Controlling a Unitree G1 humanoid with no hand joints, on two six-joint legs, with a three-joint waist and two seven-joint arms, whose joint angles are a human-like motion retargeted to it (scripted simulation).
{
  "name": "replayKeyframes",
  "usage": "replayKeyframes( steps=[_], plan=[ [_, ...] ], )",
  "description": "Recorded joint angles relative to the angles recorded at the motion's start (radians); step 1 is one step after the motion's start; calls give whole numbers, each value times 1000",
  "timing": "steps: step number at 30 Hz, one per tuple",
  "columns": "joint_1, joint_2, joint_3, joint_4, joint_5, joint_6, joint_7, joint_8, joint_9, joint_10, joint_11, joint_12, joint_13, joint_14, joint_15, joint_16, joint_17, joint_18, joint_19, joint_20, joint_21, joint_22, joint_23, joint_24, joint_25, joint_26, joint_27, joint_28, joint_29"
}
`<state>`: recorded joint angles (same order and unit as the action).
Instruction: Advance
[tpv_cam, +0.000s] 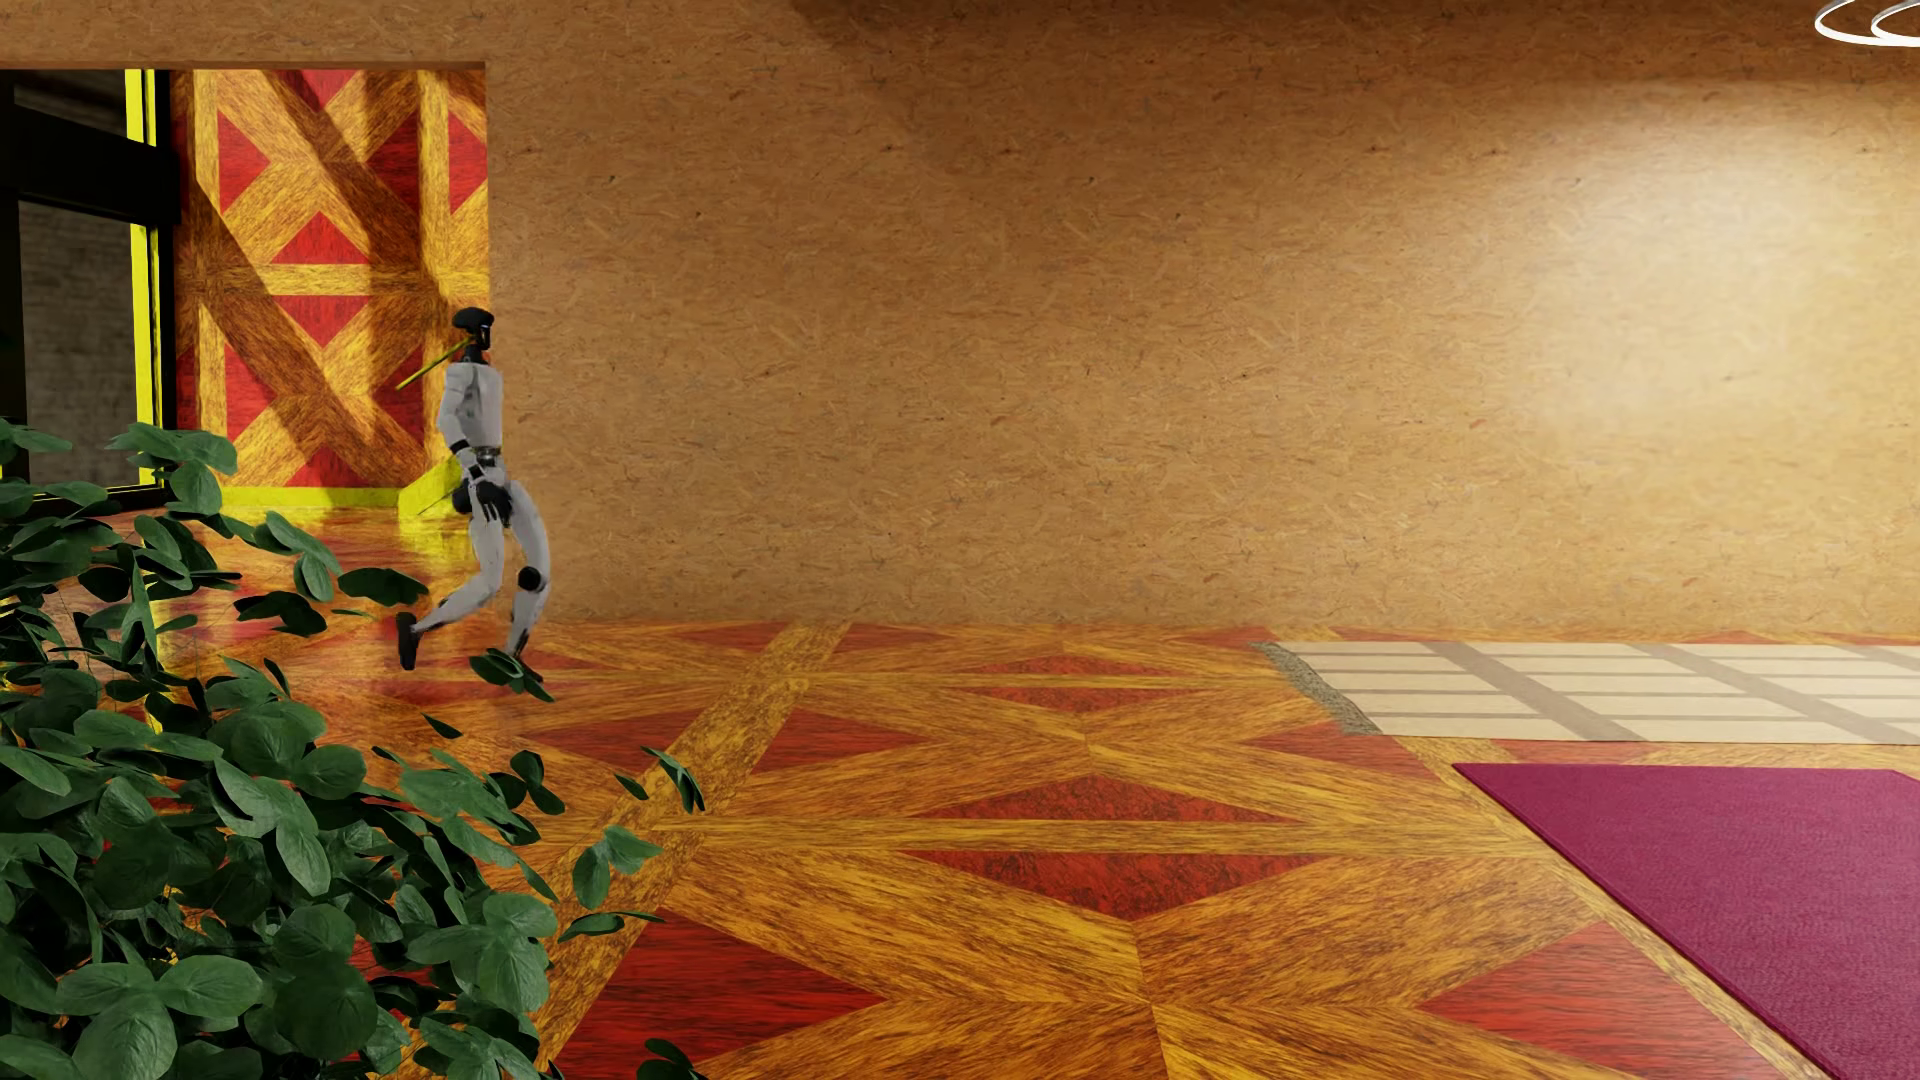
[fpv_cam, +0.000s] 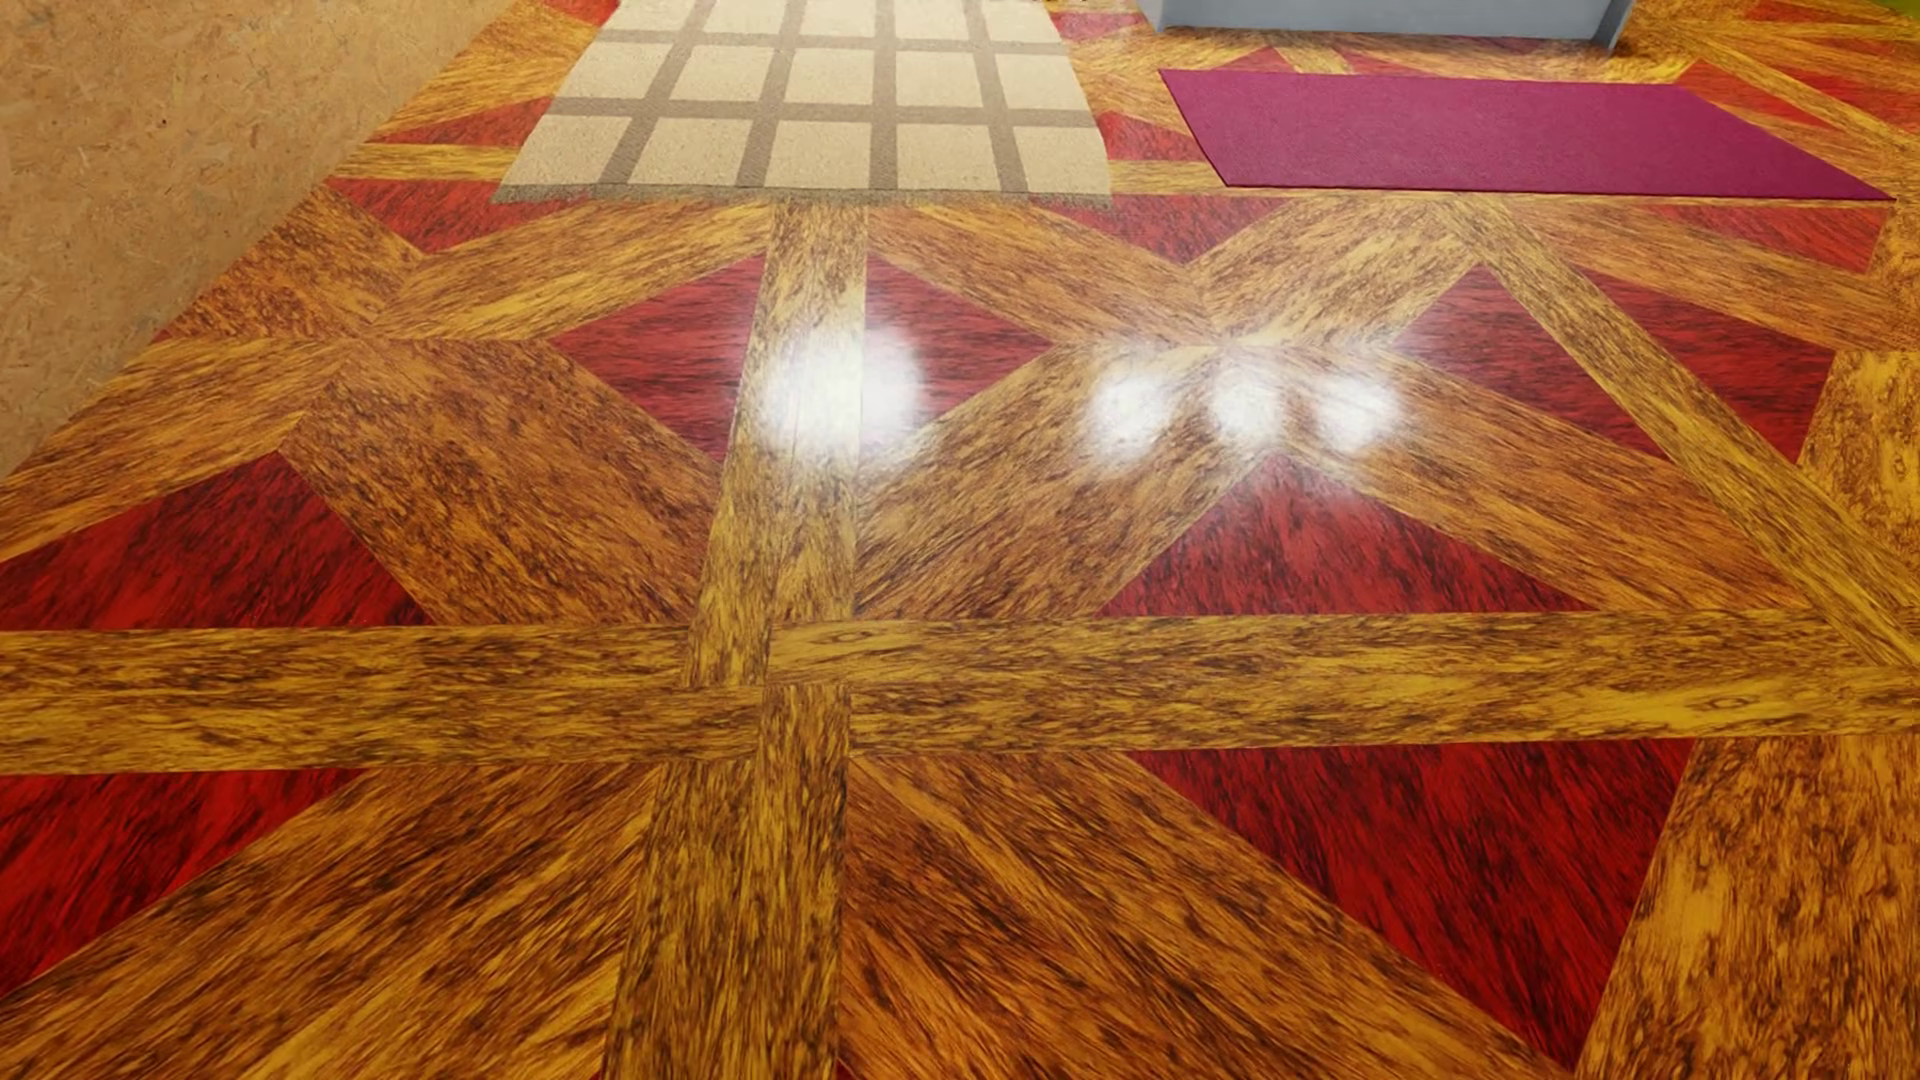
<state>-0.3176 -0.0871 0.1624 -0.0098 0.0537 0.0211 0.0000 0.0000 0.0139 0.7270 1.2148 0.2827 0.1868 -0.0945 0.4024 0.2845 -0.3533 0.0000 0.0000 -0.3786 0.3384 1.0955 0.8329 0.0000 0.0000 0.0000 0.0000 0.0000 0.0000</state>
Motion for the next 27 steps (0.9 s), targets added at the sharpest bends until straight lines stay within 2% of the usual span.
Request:
replayKeyframes(
  steps=[2, 3, 6, 7, 8, 9, 10, 11, 12, 13, 14, 15, 16, 18, 20, 23, 24, 25, 26, 27],
  plan=[
    [157, -146, -96, -10, 12, 20, 0, 0, 26, -74, 73, -53, 22, -25, -162, 13, 23, 0, 0, -2, 8, -35, 30, 0, 0, 0, 0, 0, 0],
    [229, -216, -150, -5, 18, 29, 0, 0, 30, -116, 11, -85, 41, -36, -185, 22, 34, 0, 0, 12, 21, -46, 38, 0, 0, 0, 0, 0, 0],
    [396, -343, -281, 13, 22, 47, 0, 0, 48, -191, -405, -154, 119, -107, 29, 51, 27, 0, 0, 88, 52, -159, -20, 0, 0, 0, 0, 0, 0],
    [434, -359, -310, 17, 21, 41, 0, 0, 45, -201, -579, -175, 141, -135, 17, 66, 30, 0, 0, 106, 72, -203, -30, 0, 0, 0, 0, 0, 0],
    [477, -348, -325, 19, 30, 35, 0, 0, 38, -210, -736, -195, 157, -163, -182, 76, 40, 0, 0, 131, 65, -232, -32, 0, 0, 0, 0, 0, 0],
    [525, -326, -343, 27, 31, 30, 0, 0, 33, -216, -786, -213, 171, -183, -459, 83, 47, 0, 0, 145, 84, -250, -17, 0, 0, 0, 0, 0, 0],
    [550, -329, -365, 40, 33, 31, 0, 0, 28, -200, -782, -220, 178, -179, -539, 85, 54, 0, 0, 168, 86, -264, -7, 0, 0, 0, 0, 0, 0],
    [568, -370, -359, 53, 53, 39, 0, 0, 23, -167, -778, -229, 188, -140, -436, 85, 57, 0, 0, 171, 105, -258, 11, 0, 0, 0, 0, 0, 0],
    [580, -370, -360, 70, 86, 45, 0, 0, 15, -126, -755, -218, 190, -64, -268, 78, 61, 0, 0, 193, 118, -251, 39, 0, 0, 0, 0, 0, 0],
    [588, -375, -351, 81, 112, 54, 0, 0, 2, -64, -720, -194, 192, 83, -158, 65, 66, 0, 0, 196, 121, -218, 80, 0, 0, 0, 0, 0, 0],
    [534, -368, -341, 111, 138, 64, 0, 0, -20, 64, -666, -160, 197, 280, -112, 48, 67, 0, 0, 211, 115, -169, 112, 0, 0, 0, 0, 0, 0],
    [457, -328, -330, 131, 155, 61, 0, 0, -21, 209, -639, -146, 188, 422, -142, 41, 72, 0, 0, 194, 102, -128, 134, 0, 0, 0, 0, 0, 0],
    [354, -281, -321, 147, 176, 61, 0, 0, -15, 381, -625, -135, 187, 411, -186, 34, 68, 0, 0, 173, 80, -85, 113, 0, 0, 0, 0, 0, 0],
    [177, -136, -247, 148, 186, 41, 0, 0, 1, 622, -639, -129, 158, 69, -298, 24, 62, 0, 0, 115, 66, 5, 109, 0, 0, 0, 0, 0, 0],
    [47, 46, -146, 138, 166, 24, 0, 0, 15, 618, -713, -101, 104, -11, -419, 9, 35, 0, 0, 99, 52, 32, 86, 0, 0, 0, 0, 0, 0],
    [-86, 231, -11, 132, 109, 0, 0, 0, 27, 241, -776, -29, 6, 33, -564, 4, -2, 0, 0, 104, 5, -30, 31, 0, 0, 0, 0, 0, 0],
    [-99, 278, 21, 133, 100, 0, 0, 0, 24, 48, -788, -15, -26, 95, -611, 5, -10, 0, 0, 76, -15, -42, 12, 0, 0, 0, 0, 0, 0],
    [-110, 301, 44, 131, 97, 2, 0, 0, 8, -102, -789, -2, -60, 148, -648, 0, -14, 0, 0, 98, -36, -47, -2, 0, 0, 0, 0, 0, 0],
    [-100, 330, 60, 124, 81, -1, 0, 0, -3, -566, -787, 10, -86, 435, -670, -3, -14, 0, 0, 89, -50, -22, -23, 0, 0, 0, 0, 0, 0],
    [-122, 358, 76, 119, 67, -2, 0, 0, -3, -294, -784, 21, -110, 315, -657, -10, -13, 0, 0, 102, -63, -13, -41, 0, 0, 0, 0, 0, 0]
  ],
)
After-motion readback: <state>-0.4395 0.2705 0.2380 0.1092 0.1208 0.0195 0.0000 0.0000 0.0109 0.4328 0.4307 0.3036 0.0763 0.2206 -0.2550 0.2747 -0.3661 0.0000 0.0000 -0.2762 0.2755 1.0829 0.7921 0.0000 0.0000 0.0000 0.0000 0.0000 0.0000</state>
